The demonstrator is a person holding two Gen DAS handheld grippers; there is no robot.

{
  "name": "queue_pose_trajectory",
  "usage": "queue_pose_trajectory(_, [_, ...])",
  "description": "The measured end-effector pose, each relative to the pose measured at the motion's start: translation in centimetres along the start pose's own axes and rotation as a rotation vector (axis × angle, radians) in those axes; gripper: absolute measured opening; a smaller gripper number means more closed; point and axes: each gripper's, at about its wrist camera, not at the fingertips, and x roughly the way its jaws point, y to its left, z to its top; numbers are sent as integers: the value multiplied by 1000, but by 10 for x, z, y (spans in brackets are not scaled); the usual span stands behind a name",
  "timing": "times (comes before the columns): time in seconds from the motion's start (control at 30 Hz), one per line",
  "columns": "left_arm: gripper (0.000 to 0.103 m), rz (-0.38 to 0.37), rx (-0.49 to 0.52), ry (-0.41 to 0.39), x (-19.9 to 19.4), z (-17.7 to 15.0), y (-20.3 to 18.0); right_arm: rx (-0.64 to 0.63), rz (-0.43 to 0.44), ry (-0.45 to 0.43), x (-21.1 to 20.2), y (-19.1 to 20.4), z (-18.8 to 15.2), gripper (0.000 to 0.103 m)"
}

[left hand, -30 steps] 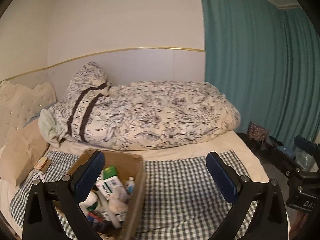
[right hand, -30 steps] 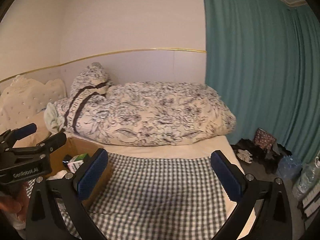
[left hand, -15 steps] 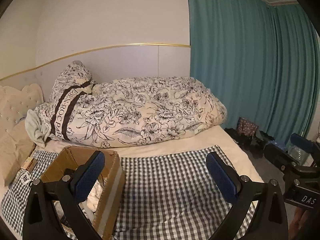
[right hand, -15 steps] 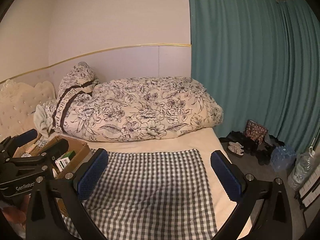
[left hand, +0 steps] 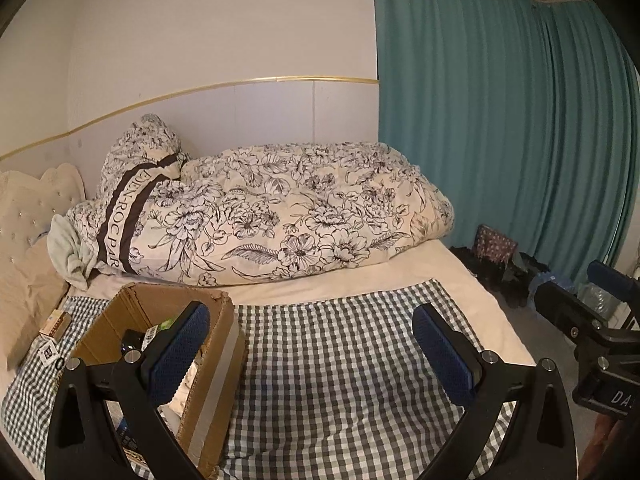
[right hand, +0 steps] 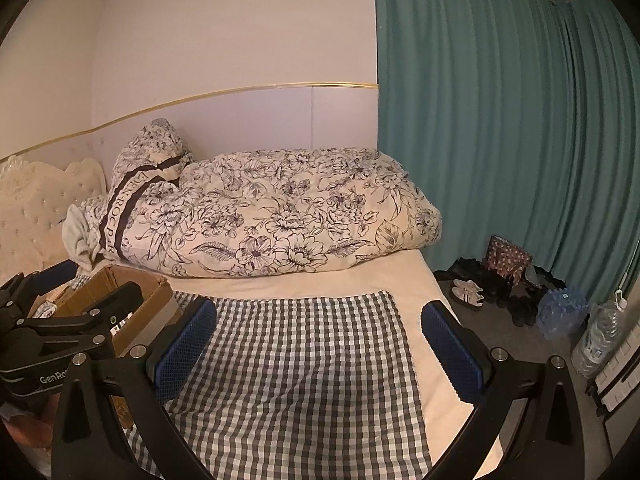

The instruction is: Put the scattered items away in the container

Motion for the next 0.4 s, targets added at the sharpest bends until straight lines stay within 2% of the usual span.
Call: queue_pose_trajectory(0.4, [103, 27, -31, -2, 2, -1, 5, 6, 13, 19, 5, -1, -6, 103])
